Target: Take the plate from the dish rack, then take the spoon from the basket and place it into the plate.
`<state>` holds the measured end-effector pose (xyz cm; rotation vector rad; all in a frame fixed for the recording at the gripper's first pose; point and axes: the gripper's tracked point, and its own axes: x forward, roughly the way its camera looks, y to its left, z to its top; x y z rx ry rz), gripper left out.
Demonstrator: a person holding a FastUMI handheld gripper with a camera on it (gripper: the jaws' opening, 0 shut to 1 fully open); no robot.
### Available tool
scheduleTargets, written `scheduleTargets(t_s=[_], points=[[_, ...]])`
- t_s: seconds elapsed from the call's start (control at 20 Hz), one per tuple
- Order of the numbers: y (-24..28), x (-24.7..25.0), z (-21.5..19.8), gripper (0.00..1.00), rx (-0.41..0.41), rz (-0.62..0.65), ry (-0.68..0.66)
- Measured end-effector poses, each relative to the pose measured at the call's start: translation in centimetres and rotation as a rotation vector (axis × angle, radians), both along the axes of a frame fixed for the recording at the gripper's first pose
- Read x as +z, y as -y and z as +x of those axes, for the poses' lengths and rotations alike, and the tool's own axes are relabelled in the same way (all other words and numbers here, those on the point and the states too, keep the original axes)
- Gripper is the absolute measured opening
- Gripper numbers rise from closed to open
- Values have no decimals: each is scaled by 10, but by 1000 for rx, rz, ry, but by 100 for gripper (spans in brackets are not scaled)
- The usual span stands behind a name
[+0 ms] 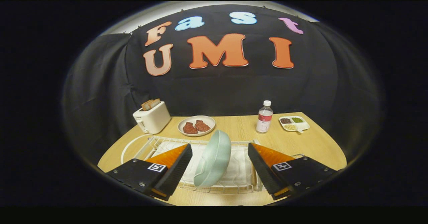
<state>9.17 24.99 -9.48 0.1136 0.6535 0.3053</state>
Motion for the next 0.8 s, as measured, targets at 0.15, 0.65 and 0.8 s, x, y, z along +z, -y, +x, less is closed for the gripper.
scheduleTargets(t_s=[0.15, 0.65, 0.8], points=[[-1, -8, 5, 95, -10, -30, -21], [-22, -45, 8, 40, -2, -12, -170], [-15, -48, 8, 35, -58, -6, -211]])
